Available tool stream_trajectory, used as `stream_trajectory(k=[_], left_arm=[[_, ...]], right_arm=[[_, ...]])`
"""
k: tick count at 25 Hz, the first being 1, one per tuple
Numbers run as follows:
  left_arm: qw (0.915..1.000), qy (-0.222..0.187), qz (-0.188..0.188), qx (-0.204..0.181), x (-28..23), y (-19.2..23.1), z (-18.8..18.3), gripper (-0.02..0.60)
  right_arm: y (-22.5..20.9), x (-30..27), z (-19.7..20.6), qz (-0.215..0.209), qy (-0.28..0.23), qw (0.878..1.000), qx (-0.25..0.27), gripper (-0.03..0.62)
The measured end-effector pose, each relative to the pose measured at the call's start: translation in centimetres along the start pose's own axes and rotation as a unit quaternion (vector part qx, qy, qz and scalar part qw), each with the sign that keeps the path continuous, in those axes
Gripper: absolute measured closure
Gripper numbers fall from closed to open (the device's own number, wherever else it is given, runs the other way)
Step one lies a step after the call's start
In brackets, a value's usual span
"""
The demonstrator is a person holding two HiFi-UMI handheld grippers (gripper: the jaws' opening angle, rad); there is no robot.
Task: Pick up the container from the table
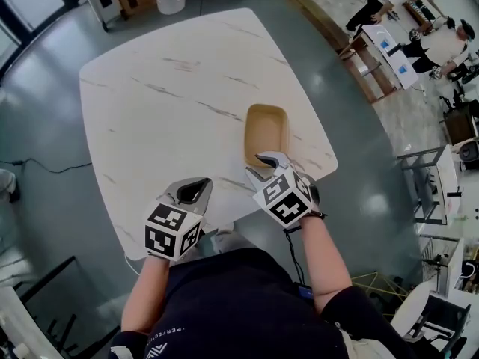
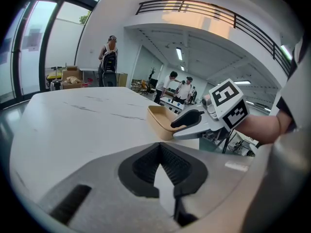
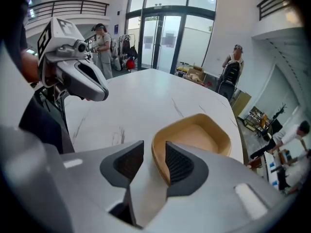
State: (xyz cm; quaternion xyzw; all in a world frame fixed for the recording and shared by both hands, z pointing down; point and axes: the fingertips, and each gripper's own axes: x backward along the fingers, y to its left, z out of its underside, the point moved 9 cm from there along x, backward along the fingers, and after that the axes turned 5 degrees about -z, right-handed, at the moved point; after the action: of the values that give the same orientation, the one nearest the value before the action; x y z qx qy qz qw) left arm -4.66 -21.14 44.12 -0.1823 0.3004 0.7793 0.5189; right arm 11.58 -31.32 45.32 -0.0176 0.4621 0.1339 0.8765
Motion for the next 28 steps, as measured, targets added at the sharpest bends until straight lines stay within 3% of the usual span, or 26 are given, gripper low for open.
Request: stream_trajectory(k=[9,13,28], left_arm=[[1.0000,-0.005,-0.007,-0.002,-1.9,0.1,-1.4,0.586],[1.0000,-0.004,-0.008,0.002,-1.8,-0.1,-1.4,0.586],[0.9997,-0.013,-0.016,0.015,0.6,1.6,-0.3,0.586]], right_arm=[[-0.2,-1.8,0.4,-0.027,0.061,0.997,0.050,0.464],[-0.4,-1.8,0.4,-0.017,0.079,0.995,0.066,0.521],[1.7,-1.5,-1.2,-0.027,0.036,0.999,0.007,0.569]])
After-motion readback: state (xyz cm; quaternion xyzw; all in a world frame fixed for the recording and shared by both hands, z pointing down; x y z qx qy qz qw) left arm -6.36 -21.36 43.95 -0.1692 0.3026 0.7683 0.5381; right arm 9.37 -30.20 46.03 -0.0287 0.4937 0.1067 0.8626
